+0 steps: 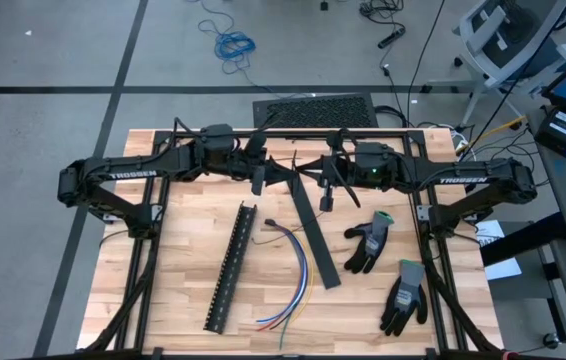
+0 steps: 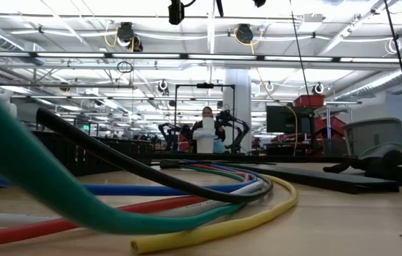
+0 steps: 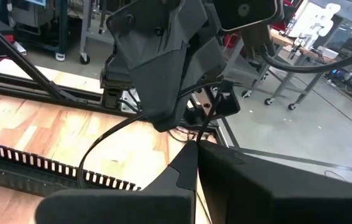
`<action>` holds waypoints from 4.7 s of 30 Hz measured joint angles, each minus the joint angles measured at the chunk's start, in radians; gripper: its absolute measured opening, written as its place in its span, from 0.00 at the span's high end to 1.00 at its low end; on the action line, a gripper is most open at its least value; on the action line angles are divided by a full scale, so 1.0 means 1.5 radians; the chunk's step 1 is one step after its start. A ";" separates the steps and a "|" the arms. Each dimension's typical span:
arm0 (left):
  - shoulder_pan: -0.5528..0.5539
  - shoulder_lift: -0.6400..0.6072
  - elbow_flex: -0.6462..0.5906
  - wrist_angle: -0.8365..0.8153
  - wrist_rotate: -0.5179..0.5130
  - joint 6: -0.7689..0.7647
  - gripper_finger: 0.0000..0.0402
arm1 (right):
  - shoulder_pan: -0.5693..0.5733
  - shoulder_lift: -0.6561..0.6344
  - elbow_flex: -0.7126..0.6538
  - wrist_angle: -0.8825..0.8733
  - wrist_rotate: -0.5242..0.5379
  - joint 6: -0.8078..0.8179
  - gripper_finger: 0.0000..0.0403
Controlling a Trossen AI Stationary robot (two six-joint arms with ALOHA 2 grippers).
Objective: Ziptie cables
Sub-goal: Wrap the black zip tie on the cables
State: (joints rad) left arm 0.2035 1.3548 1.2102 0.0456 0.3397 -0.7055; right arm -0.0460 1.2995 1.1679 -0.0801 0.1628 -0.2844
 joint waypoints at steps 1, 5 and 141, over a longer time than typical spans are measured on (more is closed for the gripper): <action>0.000 0.000 0.000 0.000 0.000 0.000 1.00 | 0.000 0.000 0.000 0.000 -0.001 0.000 1.00; 0.000 0.000 0.000 0.000 -0.019 0.001 1.00 | 0.005 0.000 0.000 -0.005 -0.004 0.001 1.00; 0.015 -0.004 0.000 0.129 0.026 0.104 0.55 | -0.035 -0.027 0.001 0.003 -0.004 0.025 1.00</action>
State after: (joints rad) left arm 0.2255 1.3483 1.2102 0.2385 0.3793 -0.5491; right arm -0.0990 1.2594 1.1690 -0.0759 0.1575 -0.2473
